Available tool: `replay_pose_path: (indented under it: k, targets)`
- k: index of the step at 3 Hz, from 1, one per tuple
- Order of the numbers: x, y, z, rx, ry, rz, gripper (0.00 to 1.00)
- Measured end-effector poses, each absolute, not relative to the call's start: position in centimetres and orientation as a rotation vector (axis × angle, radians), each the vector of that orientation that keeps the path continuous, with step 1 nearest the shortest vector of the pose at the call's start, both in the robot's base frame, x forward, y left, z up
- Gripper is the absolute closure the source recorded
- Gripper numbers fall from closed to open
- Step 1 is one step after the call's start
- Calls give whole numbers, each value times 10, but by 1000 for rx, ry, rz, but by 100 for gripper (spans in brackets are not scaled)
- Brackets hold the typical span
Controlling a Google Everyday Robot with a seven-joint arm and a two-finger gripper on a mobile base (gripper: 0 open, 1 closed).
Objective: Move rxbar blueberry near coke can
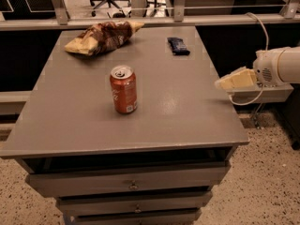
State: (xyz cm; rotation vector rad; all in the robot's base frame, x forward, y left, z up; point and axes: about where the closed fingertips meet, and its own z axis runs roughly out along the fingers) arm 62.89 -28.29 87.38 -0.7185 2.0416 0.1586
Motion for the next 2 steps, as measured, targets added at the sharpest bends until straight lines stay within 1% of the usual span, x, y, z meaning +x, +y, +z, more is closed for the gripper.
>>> replay_pose_path:
  k: [1,2]
  targets:
    - [633,-275,873,-693,2043,156,0]
    - [651,-253,876,-653,2033,177,0]
